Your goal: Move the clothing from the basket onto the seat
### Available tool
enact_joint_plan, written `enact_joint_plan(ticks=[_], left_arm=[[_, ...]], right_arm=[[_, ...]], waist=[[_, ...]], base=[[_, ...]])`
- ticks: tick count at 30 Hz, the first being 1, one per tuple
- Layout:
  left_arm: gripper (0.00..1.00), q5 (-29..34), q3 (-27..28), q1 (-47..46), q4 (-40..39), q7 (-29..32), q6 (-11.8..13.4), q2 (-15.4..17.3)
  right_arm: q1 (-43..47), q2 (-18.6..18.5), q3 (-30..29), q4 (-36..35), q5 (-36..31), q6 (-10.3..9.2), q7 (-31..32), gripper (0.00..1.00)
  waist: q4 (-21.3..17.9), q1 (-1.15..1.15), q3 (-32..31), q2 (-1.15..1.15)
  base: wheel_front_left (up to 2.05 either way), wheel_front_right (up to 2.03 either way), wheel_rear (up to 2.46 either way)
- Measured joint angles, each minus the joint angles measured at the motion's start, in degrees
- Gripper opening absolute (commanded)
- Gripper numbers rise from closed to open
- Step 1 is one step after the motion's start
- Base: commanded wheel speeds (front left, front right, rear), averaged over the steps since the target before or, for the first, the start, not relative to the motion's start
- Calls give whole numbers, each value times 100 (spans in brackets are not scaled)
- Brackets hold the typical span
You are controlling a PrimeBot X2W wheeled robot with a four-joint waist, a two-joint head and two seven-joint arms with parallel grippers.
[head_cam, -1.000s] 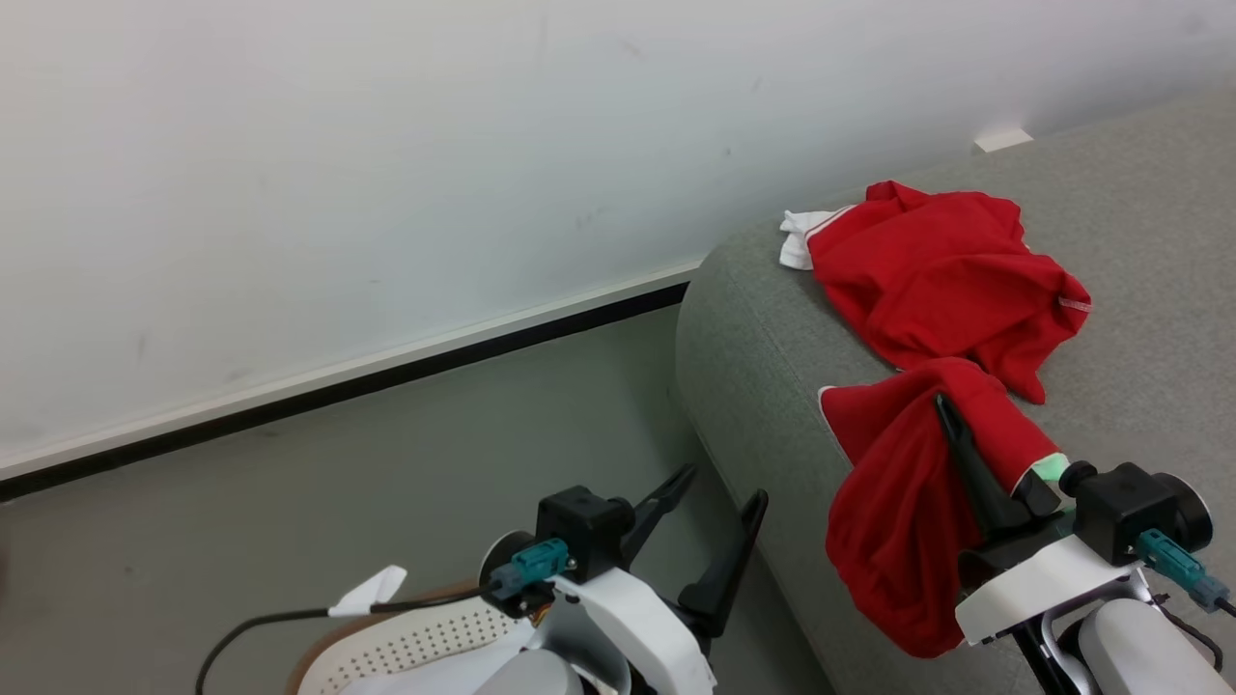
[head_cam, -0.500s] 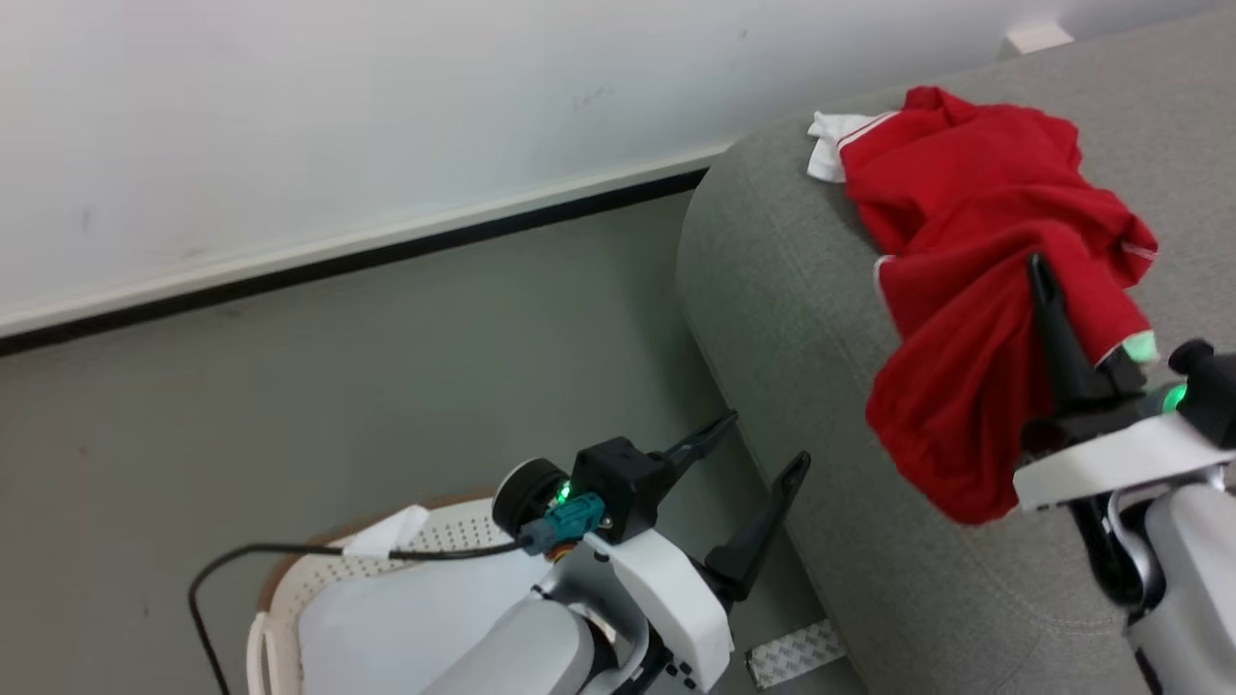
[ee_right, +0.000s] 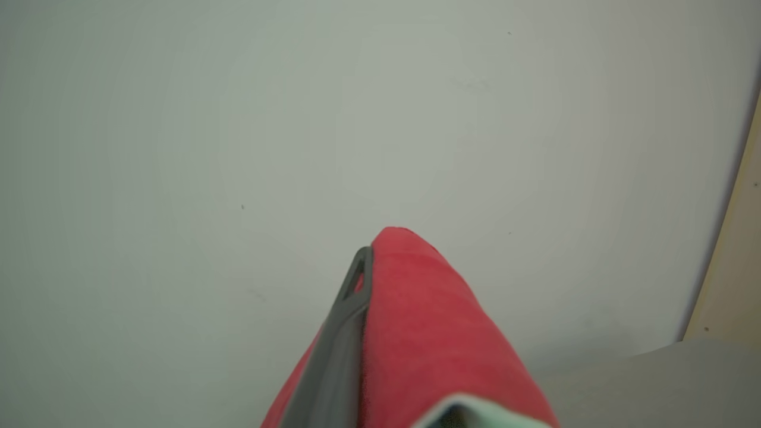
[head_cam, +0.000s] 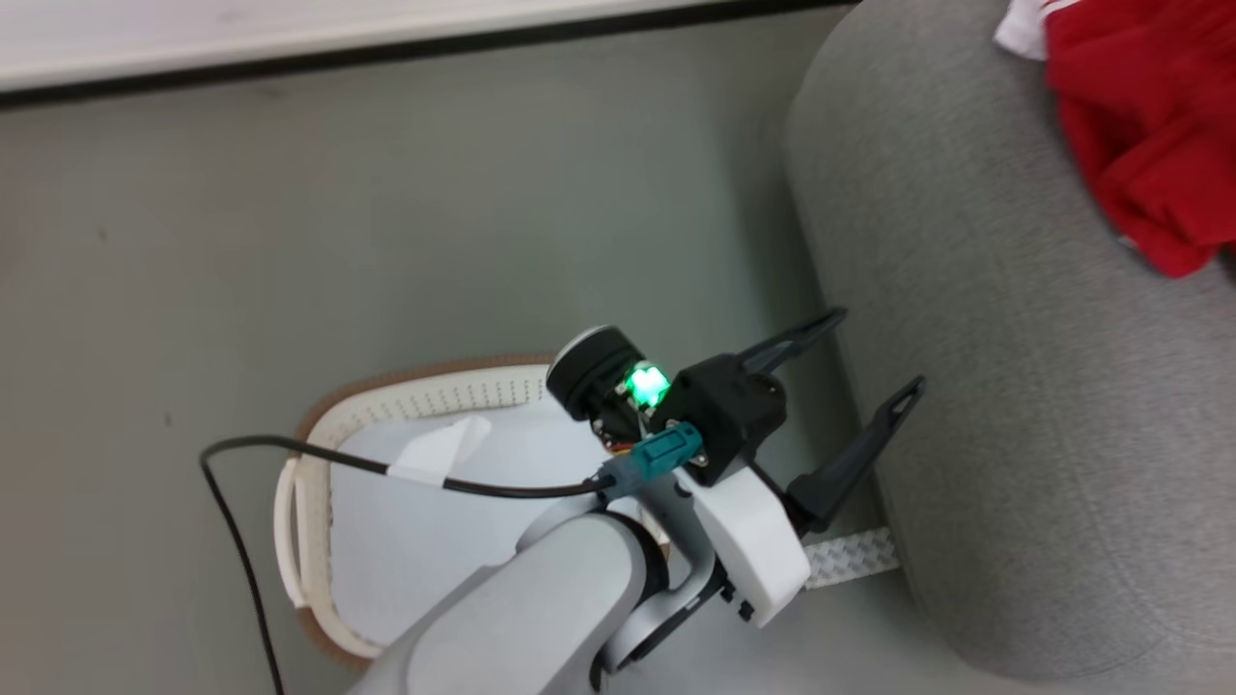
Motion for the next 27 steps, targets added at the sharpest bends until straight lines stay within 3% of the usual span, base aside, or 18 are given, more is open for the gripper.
enact_joint_plan(ticks=[6, 12, 13, 15, 16, 17, 21, 24, 27], left_arm=[[100, 165, -49, -294, -254, 147, 7, -10], [100, 198, -70, -341, -358, 133, 9, 65], [100, 198, -70, -341, -356, 127, 12, 76], [100, 207, -64, -339, -353, 91, 26, 98], [100, 207, -53, -339, -350, 88, 41, 120], [100, 208, -36, -336, -348, 83, 62, 147], [100, 193, 79, -305, -354, -56, 149, 207], [100, 80, 157, -114, -285, -177, 205, 254], [100, -21, 232, 135, -168, -333, 285, 280]], right_arm=[[-768, -513, -962, 943, -171, 0, 44, 0], [-744, -650, -2082, 2481, -436, -1, -80, 0], [-659, -586, -2231, 2703, -497, -1, -112, 5], [-486, -422, -2418, 2985, -614, -1, -119, 42], [-464, -350, -2515, 3038, -645, -1, -121, 85], [-455, -304, -2615, 2993, -665, -1, -126, 100], [-160, 19, -2894, 2447, -702, -1, -146, 100], [325, 439, -2710, 1906, -710, 0, -145, 100], [871, 590, -2468, 1363, -780, -1, -145, 100]], waist=[[171, 0, 693, 0], [337, 0, 1309, -1], [381, 0, 1367, 0], [475, 0, 1433, 0], [510, 0, 1447, 0], [528, 0, 1440, 0], [505, -1, 1290, 0], [458, -1, 1087, -1], [414, -1, 803, 0]], base=[[0, 0, 0], [0, 0, 0], [0, 0, 0], [0, 0, 0], [0, 0, 0], [0, 0, 0], [0, 0, 0], [0, 0, 0], [0, 0, 0]])
